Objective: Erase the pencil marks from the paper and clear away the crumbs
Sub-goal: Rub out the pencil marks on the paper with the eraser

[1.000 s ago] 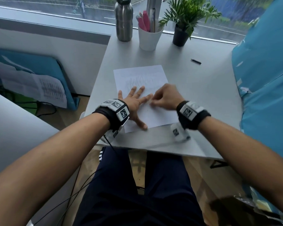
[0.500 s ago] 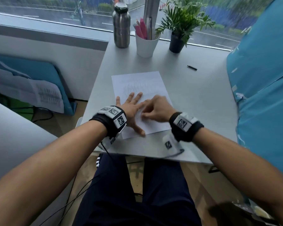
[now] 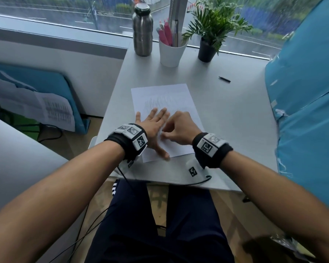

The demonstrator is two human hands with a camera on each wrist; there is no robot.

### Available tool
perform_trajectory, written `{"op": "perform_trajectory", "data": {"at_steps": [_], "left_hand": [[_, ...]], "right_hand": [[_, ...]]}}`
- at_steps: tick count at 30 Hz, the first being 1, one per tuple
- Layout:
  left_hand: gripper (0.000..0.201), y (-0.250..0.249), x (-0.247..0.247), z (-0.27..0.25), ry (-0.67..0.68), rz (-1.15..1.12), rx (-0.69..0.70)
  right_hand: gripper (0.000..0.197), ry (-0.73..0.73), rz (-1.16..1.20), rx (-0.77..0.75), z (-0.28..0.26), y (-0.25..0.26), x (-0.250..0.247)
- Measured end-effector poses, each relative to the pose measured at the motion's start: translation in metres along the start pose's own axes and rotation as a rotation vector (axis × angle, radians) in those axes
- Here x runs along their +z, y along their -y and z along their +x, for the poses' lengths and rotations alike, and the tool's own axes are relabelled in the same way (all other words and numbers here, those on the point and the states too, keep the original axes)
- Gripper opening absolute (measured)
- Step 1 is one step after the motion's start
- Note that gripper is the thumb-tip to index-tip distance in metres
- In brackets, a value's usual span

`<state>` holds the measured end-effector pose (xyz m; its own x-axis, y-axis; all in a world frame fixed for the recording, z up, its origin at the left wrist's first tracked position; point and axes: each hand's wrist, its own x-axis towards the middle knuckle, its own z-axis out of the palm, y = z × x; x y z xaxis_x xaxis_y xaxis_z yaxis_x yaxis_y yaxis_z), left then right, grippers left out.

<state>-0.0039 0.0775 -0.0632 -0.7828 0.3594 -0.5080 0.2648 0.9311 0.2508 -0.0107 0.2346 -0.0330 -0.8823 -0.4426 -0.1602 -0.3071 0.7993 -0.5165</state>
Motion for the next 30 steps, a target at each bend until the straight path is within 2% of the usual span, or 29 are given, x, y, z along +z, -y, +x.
{"op": "perform_trajectory", "data": {"at_steps": [4,8,12,13,16,17,20,21,24,25,28,30], "left_hand": [[0.158,0.0,-0.001,-0.002,-0.017,-0.004,-0.035],[0.159,0.0,-0.001,-0.001,-0.015,-0.014,-0.039],[0.159,-0.001,-0.001,-0.002,-0.015,0.006,-0.056],[0.159,0.0,0.0,-0.002,-0.014,0.005,-0.057],[0.16,0.0,0.001,0.0,-0.016,0.014,-0.047],[0.16,0.0,0.0,-0.001,-0.012,0.018,-0.047],[0.159,-0.002,0.0,-0.002,-0.009,0.006,-0.063],[0.16,-0.002,0.0,-0.002,-0.008,0.005,-0.064],[0.16,-0.001,0.0,0.0,-0.01,0.025,-0.052],[0.159,0.0,0.0,0.0,-0.008,0.028,-0.052],[0.159,-0.002,0.0,-0.002,-0.007,0.017,-0.066],[0.16,-0.003,0.0,-0.001,-0.004,0.029,-0.062]], "right_hand": [[0.011,-0.165,0.051,0.141,0.016,-0.017,-0.017],[0.011,0.002,0.023,-0.032,-0.001,0.005,0.007],[0.01,-0.173,0.037,0.122,0.018,-0.02,-0.019],[0.009,-0.159,0.04,0.111,0.016,-0.018,-0.014],[0.01,0.001,-0.009,-0.041,-0.001,0.0,0.002],[0.011,-0.006,-0.014,-0.021,0.003,-0.005,-0.002],[0.012,-0.153,0.023,0.122,0.018,-0.024,-0.023],[0.012,-0.146,0.025,0.116,0.018,-0.024,-0.02],[0.011,0.012,-0.004,-0.035,0.002,-0.007,-0.002],[0.012,0.004,-0.001,-0.021,0.004,-0.01,-0.006],[0.012,-0.156,0.034,0.129,0.017,-0.031,-0.028],[0.011,-0.131,0.031,0.091,0.012,-0.024,-0.018]]}}
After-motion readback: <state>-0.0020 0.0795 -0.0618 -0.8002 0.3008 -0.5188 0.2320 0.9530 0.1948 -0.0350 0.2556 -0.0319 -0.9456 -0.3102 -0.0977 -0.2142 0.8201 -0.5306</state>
